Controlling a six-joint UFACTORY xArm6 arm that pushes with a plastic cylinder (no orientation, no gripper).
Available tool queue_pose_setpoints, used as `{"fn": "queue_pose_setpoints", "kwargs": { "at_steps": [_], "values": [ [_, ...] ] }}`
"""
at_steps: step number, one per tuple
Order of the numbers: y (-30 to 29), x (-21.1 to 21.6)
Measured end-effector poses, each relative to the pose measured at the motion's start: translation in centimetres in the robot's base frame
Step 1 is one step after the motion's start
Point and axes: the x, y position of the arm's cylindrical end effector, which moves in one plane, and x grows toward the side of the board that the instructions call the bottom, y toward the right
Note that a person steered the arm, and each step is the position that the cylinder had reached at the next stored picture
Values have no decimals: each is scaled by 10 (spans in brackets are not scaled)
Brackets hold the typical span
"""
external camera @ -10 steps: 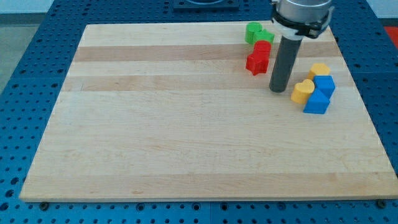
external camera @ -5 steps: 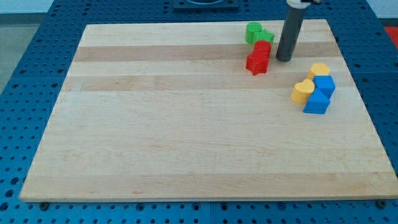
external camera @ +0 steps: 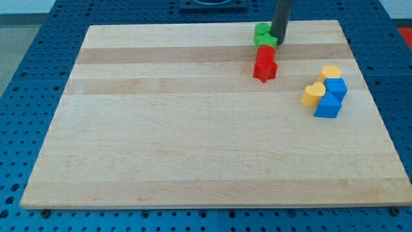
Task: Move the green star along with red circle to the center
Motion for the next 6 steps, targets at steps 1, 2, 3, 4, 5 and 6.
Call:
{"fn": "queue_pose_setpoints", "kwargs": {
  "at_steps": [1, 2, 3, 4, 5, 6],
  "values": [
    [-21, 16],
    [-54, 35],
    [-90, 50],
    [-114, 67],
    [-133, 87],
    [-143, 106]
  ]
}}
